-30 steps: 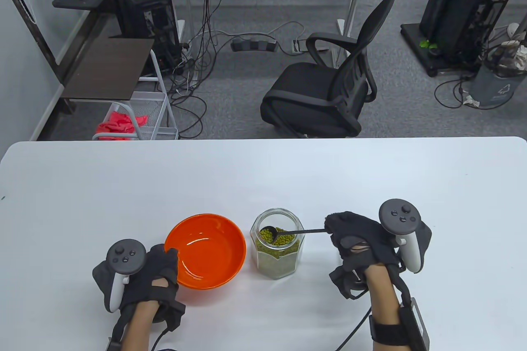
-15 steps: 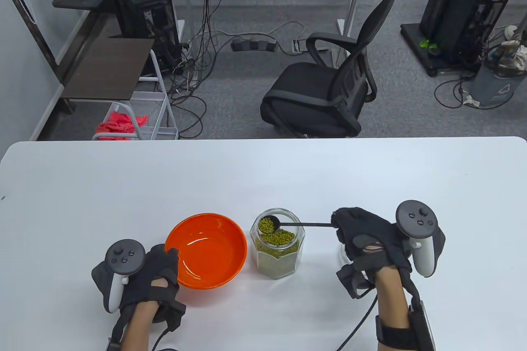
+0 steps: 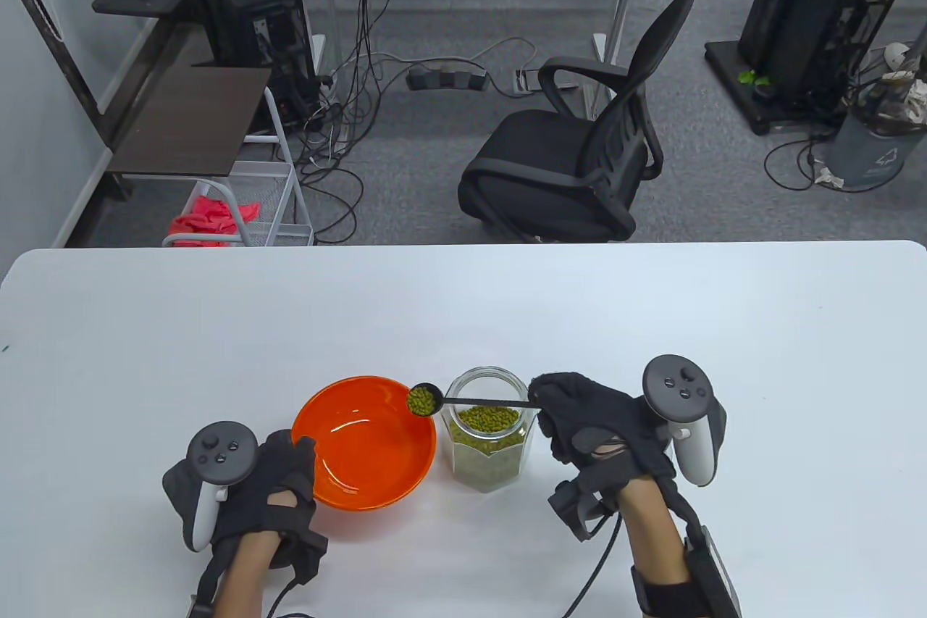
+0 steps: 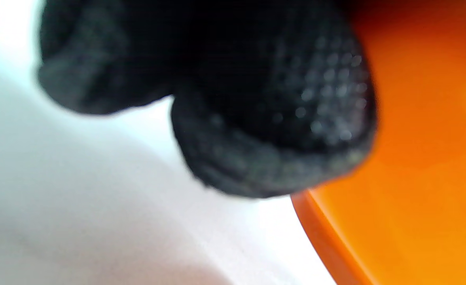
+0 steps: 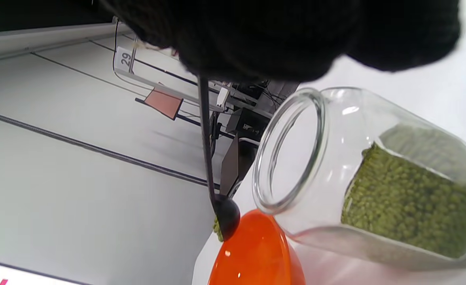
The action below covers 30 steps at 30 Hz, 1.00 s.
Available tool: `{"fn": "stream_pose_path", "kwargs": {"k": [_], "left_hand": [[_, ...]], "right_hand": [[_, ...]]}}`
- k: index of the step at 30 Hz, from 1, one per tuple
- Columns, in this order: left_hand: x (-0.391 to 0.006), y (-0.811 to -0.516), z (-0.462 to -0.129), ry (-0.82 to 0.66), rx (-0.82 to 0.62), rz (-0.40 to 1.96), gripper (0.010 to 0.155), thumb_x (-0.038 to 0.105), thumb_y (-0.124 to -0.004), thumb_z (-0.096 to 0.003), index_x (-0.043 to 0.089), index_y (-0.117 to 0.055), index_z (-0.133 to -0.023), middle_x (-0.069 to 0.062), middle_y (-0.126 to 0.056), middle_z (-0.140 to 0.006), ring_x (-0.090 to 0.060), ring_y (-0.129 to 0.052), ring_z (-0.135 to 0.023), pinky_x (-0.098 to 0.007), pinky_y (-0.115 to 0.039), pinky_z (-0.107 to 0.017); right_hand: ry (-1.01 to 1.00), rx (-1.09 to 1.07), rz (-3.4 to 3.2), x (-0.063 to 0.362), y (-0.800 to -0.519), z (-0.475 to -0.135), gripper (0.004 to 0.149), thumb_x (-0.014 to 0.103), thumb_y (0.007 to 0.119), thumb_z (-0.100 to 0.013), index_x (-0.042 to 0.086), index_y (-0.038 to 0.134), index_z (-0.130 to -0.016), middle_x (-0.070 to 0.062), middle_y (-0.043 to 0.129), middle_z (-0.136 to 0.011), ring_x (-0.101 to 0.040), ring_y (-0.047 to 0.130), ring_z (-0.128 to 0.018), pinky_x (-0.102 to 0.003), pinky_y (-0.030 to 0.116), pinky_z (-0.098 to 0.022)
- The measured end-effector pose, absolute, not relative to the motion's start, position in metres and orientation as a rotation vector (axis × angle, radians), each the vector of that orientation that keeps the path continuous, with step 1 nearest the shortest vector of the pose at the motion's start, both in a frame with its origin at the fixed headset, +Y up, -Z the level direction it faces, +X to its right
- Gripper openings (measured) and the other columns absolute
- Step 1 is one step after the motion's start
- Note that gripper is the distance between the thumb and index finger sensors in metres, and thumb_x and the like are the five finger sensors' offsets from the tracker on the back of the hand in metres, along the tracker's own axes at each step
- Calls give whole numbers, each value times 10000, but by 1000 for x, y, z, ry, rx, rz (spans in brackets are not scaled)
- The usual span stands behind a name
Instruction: Portion mung beans with measuring scoop (Bowl in hand)
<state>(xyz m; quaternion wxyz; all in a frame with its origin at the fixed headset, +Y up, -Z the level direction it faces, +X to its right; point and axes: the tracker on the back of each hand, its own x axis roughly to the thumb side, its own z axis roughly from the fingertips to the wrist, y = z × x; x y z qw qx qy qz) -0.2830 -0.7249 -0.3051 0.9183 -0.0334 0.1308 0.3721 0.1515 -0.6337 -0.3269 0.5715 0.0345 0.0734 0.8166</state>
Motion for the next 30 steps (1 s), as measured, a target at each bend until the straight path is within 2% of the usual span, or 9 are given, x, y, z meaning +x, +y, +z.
{"fn": "stream_pose_path", "kwargs": {"k": [17,30], "left_hand": [[-282,-725,-305,262,-72,775,523,485,-720,-526,104,-788,-877,84,-1011,-406,8,-1086,-60,-178,-956,-61],[-283,-724,-304,260,-69,781,523,486,-720,-526,105,-788,-878,85,-1011,-405,9,-1086,-60,-177,-956,-61]], "right_hand": [[147,267,2071,98,-638,-316,445,171,790,-438,100,807,-877,-191,887,-686,-254,975,-390,-571,786,-415],[67,310,2167,82,-640,-310,426,127,801,-425,165,868,-844,-210,840,-774,-298,964,-491,-600,754,-460]]}}
